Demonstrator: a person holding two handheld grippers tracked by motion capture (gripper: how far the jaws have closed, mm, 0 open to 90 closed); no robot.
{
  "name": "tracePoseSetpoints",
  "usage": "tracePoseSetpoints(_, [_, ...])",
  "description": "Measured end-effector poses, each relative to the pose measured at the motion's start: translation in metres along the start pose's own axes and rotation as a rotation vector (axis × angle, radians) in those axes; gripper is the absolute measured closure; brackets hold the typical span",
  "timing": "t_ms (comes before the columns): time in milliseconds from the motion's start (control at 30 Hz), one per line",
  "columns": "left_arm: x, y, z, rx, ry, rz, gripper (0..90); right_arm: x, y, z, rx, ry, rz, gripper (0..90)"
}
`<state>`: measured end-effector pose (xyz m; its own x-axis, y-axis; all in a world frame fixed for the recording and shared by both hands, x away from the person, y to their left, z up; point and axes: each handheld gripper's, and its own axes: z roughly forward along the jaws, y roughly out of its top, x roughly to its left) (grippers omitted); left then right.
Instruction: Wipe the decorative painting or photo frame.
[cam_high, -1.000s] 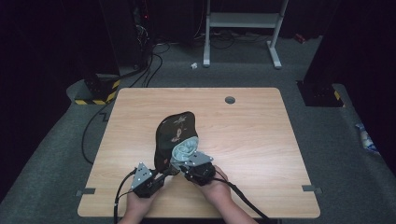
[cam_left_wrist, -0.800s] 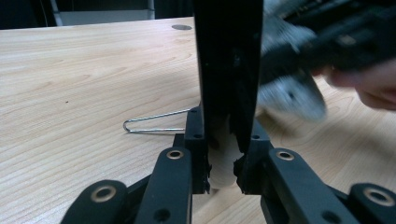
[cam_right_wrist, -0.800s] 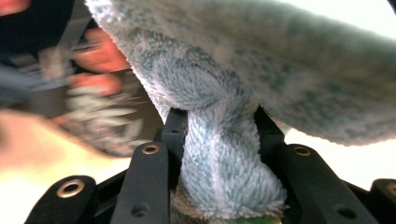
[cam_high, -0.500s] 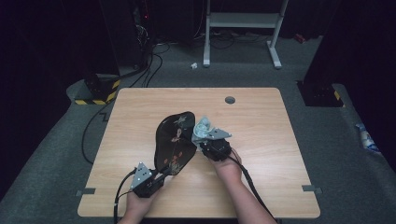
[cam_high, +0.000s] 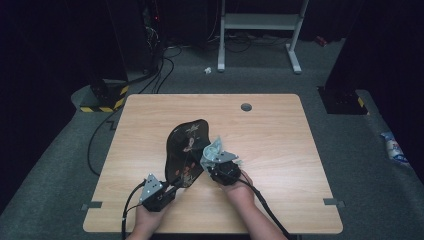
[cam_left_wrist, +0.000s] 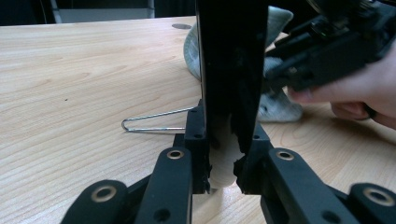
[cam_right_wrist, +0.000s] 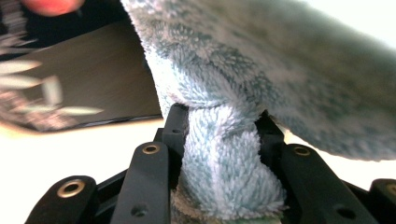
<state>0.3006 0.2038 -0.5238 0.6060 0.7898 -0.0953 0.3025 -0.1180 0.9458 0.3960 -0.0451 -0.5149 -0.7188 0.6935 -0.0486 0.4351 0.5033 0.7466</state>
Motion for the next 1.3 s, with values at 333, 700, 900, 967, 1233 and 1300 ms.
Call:
tracePoseSetpoints(333, [0.0, 0.0, 0.0, 0.002, 0.002, 0.001, 77.7, 0.042, -0.005, -0.008, -0.004, 0.057, -0.124, 65.6])
tracePoseSetpoints(700, [0.0, 0.004, -0.002, 0.037, 0.003, 0.014, 72.0, -0.015, 0.0, -0.001, 0.01, -0.044, 0.008, 65.2])
tracePoseSetpoints(900, [0.002, 0.016, -0.014, 0.005, 0.0, 0.003, 62.7, -0.015, 0.0, 0.0, 0.009, -0.052, -0.004, 65.0])
tracePoseSetpoints(967, [0.003, 0.02, -0.017, -0.017, -0.005, -0.009, 61.5, -0.017, 0.0, 0.0, 0.01, -0.053, -0.004, 64.9])
tracePoseSetpoints(1233, [0.004, 0.026, -0.022, -0.041, -0.021, -0.088, 76.8, -0.015, 0.0, 0.0, 0.014, -0.059, -0.012, 65.1])
tracePoseSetpoints(1300, [0.003, 0.026, -0.022, -0.041, -0.015, -0.094, 77.7, -0.01, 0.0, -0.001, 0.014, -0.046, -0.02, 65.2])
